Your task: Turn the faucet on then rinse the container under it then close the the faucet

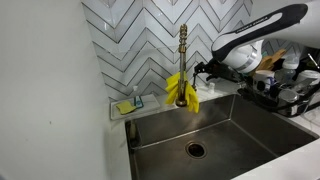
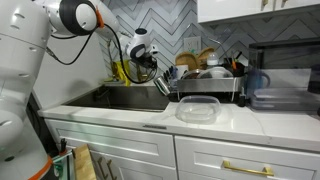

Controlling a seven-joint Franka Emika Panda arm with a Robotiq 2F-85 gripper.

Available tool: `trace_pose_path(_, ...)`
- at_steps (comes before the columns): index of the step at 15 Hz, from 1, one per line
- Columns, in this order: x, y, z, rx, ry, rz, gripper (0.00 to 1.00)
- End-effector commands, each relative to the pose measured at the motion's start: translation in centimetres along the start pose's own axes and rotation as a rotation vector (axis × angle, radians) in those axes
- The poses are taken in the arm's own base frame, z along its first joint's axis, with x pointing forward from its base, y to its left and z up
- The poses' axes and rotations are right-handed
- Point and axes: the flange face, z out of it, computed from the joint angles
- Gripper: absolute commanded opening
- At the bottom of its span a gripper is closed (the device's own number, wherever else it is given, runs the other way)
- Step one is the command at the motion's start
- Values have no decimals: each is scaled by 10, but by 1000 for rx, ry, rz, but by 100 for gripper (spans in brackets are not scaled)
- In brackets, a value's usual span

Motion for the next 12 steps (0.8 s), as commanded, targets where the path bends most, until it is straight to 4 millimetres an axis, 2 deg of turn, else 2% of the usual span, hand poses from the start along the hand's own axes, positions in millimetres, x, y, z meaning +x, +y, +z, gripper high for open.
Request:
trace_pose_path(1,0,4,3,-25,3,5,100)
trace_pose_path(12,4,21,-4,-93,6,-13,100)
